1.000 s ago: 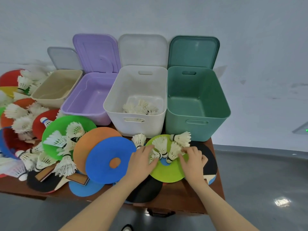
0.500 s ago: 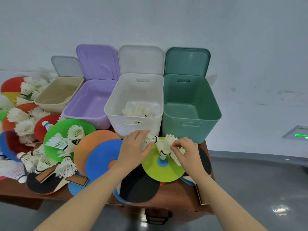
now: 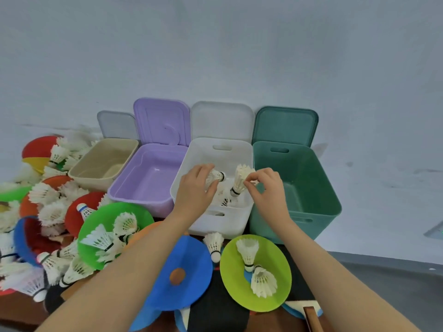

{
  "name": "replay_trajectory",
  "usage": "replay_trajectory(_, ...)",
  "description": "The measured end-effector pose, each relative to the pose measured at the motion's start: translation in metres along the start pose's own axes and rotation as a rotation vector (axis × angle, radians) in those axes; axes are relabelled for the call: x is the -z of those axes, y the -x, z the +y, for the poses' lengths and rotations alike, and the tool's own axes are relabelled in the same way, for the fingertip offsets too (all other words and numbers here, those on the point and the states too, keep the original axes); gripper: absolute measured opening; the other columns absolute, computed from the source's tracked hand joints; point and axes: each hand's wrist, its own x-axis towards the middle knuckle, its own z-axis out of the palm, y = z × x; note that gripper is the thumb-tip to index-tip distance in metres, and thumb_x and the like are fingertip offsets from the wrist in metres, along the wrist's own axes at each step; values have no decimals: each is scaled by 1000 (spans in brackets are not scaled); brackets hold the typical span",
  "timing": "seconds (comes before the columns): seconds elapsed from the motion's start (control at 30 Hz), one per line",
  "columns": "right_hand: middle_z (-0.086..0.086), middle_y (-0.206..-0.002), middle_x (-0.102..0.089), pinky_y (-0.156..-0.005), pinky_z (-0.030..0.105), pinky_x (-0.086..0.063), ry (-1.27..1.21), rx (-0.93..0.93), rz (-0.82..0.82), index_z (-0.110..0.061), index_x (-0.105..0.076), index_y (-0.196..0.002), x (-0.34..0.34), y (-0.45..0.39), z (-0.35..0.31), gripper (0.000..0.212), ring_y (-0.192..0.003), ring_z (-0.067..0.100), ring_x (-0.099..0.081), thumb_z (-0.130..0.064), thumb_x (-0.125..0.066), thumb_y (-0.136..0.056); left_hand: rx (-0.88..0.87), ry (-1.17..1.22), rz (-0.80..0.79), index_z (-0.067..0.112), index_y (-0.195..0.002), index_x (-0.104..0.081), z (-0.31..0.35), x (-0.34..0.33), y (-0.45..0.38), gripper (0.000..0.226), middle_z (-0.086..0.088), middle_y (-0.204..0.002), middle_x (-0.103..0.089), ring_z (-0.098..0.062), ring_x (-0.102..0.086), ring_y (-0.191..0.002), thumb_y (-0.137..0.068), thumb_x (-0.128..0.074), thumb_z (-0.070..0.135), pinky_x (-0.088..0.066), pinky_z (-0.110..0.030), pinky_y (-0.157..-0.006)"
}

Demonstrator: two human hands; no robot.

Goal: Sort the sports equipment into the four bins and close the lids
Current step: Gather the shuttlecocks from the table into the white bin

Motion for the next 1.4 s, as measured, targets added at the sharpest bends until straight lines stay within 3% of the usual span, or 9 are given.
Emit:
replay_trajectory(0.13,-6,-85,-53,-73,34,-38,94,-52,-64,-12,-64,-81,-25,-24,5,5,-80,20,-46,-9,-68,-81,59,-16,-149,5,-127,-50,-23,-1,-23,42,-13,-127,-52,-31,-51,-114,-89,-57,20,-39,-35,-94)
replay_trajectory(0.27,5,-97,-63,-80,37,-42,190,-80,-202,-9,-68,-90,-40,-26,15,7,-90,27,-51,-10,-66,-83,112,-160,-343,13,-143,-33,-39,-4,-27,56,-8,-148,-33,-23,-30,-136,-92,-53,30,-25,-33,-107)
replay_trajectory(0.53,3,-96,-63,-79,34,-44,172,-35,-174,-10,-67,-97,-21,9,13,14,-90,23,-56,-16,-66,-85,-41,-120,-219,9,-123,-57,-37,-9,-4,42,-7,-122,-60,-27,-53,-114,-88,-52,31,-40,-39,-93)
replay_trajectory(0.9,-9,-78,-54,-65,27,-46,100,-54,-162,-15,-64,-86,12,104,31,26,-74,7,-51,-38,-51,-87,-143,20,-183,12,-107,-65,8,-32,74,36,-1,-102,-65,-20,-57,-96,-85,-43,31,-40,-29,-80)
replay_trajectory(1.0,-7,-83,-57,-69,35,-49,188,-209,-277,-18,-66,-94,12,133,44,24,-78,11,-54,-40,-64,-83,-97,54,-296,12,-106,-66,12,-45,97,40,-2,-100,-65,-23,-58,-95,-85,-40,34,-43,-35,-78)
replay_trajectory(1.07,-6,-98,-59,-79,36,-46,282,-318,-415,-21,-63,-107,10,146,48,41,-94,16,-56,-50,-65,-79,-71,43,-401,13,-109,-65,10,-56,109,38,-4,-102,-64,-26,-57,-96,-87,-43,34,-43,-37,-81)
replay_trajectory(1.17,-5,-129,-52,-94,37,-34,474,-493,-614,-21,-45,-130,5,160,50,75,-118,19,-49,-70,-54,-74,-13,-33,-625,17,-128,-54,7,-76,120,40,-4,-128,-54,-25,-46,-119,-91,-51,31,-36,-36,-96)
replay_trajectory(1.23,-4,-134,-48,-95,39,-32,537,-540,-664,-20,-36,-134,0,170,51,83,-121,19,-48,-73,-51,-72,26,-43,-766,20,-139,-41,8,-85,126,51,-3,-144,-40,-23,-36,-130,-91,-52,30,-31,-37,-104)
replay_trajectory(1.4,-5,-128,-50,-92,37,-28,448,-565,-573,-24,-38,-130,-3,180,55,60,-115,17,-50,-57,-50,-82,92,129,-729,19,-142,-33,15,-98,128,59,-2,-144,-40,-21,-41,-128,-88,-57,23,-37,-39,-103)
